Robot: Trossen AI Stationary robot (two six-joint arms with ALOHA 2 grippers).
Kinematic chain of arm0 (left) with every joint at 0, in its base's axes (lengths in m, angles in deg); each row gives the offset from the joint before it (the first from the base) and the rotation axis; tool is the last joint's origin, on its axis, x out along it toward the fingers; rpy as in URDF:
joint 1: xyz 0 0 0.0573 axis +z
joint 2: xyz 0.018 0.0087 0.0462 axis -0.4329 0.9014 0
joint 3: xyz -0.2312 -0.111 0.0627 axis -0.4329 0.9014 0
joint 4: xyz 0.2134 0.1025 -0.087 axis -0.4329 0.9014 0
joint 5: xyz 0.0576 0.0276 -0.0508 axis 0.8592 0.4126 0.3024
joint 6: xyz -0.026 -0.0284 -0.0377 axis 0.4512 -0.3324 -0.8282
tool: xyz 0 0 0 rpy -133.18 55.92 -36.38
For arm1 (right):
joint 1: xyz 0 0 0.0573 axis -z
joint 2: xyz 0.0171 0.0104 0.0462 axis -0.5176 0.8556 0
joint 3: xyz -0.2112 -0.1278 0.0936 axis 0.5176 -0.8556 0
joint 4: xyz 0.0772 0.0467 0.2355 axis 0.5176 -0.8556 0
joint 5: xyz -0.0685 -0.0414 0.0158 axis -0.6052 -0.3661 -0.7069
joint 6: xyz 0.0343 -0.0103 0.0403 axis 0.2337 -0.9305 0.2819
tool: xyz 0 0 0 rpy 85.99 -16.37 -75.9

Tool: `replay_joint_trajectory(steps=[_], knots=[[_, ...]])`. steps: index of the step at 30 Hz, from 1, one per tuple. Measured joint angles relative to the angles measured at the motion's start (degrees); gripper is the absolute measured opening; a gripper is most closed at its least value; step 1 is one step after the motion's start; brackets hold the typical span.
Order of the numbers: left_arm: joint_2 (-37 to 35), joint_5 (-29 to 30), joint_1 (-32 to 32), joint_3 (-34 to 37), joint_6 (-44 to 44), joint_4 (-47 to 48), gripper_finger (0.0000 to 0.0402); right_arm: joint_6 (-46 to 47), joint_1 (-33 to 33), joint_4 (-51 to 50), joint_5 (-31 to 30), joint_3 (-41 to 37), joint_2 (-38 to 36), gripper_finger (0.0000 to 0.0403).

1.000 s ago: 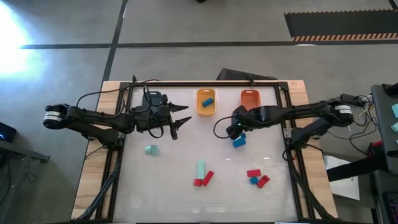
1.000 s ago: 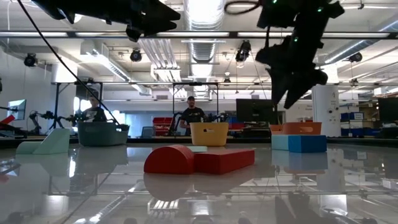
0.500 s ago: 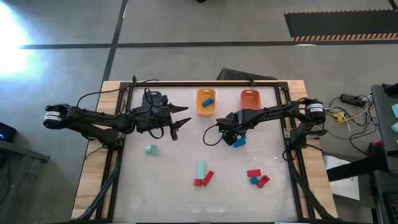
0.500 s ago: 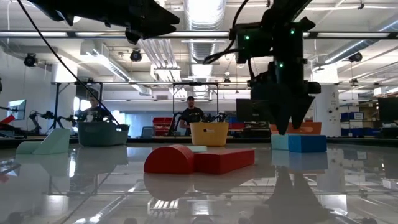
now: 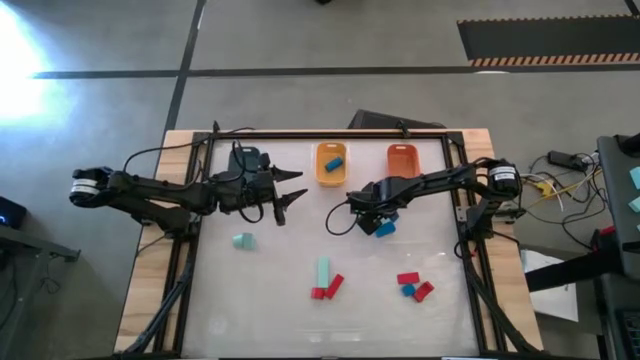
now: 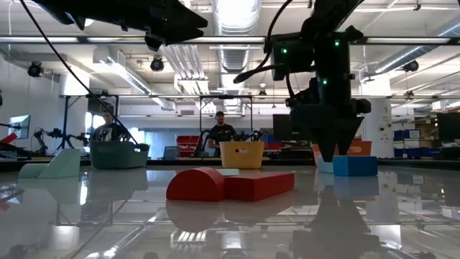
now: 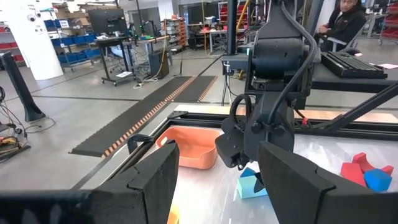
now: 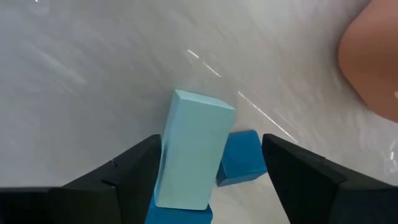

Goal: Sort & place blocks by color
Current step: Put the light blue block into the green bin

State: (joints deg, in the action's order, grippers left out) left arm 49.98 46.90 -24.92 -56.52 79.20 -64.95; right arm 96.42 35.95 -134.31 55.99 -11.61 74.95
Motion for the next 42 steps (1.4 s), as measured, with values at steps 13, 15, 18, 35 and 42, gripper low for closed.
replay_joint_trajectory(steps=[13,15,18,35,42], knots=[[0.0,0.0,0.0,0.0,-0.1,0.0,0.0203,1.0,0.0,7.9,0.0,-4.3,0.0,0.0251],[0.0,0.0,0.0,0.0,-0.1,0.0,0.0203,1.1,0.0,9.3,0.0,-4.6,0.0,0.0235],[0.0,0.0,0.0,0.0,-0.1,0.0,0.0203,1.1,0.0,10.7,-0.2,-4.7,0.0,0.0199],[0.0,0.0,0.0,0.0,-1.2,0.0,0.0203,-1.6,-1.2,12.6,-5.5,-4.7,-5.1,0.0122],[0.0,-0.4,0.0,0.0,-1.6,-0.1,0.0203,-12.5,-5.5,28.7,-13.2,-8.3,-15.6,0.0122]])
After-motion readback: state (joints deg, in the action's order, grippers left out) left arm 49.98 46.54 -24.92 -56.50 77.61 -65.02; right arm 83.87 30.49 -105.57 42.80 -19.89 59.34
